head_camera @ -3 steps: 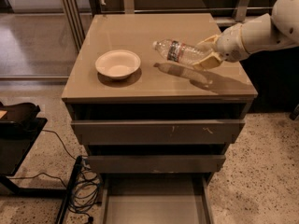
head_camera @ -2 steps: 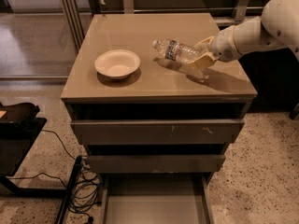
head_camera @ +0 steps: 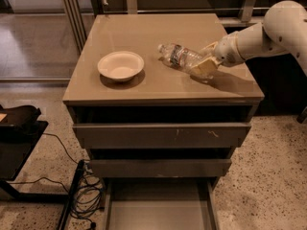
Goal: Pick water bottle from bottom drawer and place on counter
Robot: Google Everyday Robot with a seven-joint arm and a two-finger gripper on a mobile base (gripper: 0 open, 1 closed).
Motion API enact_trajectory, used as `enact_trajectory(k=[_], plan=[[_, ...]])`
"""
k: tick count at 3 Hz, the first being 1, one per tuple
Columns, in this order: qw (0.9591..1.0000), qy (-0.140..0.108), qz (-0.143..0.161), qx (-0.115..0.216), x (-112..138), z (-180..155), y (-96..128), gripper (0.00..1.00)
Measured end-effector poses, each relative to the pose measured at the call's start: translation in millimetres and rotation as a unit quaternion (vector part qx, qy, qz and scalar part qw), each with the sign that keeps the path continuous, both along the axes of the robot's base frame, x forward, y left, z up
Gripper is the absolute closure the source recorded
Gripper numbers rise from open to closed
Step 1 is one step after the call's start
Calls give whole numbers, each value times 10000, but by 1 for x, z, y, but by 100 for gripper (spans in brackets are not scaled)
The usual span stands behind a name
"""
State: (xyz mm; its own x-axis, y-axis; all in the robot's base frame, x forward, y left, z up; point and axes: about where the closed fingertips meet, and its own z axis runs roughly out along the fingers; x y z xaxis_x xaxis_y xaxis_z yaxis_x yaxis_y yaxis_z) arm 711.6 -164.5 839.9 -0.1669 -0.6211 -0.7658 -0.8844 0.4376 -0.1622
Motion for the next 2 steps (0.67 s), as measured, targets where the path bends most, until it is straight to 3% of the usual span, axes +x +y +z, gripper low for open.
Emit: enact_trajectory(k=[2], plan=[[10000,0,0,0,0,0,0,35]])
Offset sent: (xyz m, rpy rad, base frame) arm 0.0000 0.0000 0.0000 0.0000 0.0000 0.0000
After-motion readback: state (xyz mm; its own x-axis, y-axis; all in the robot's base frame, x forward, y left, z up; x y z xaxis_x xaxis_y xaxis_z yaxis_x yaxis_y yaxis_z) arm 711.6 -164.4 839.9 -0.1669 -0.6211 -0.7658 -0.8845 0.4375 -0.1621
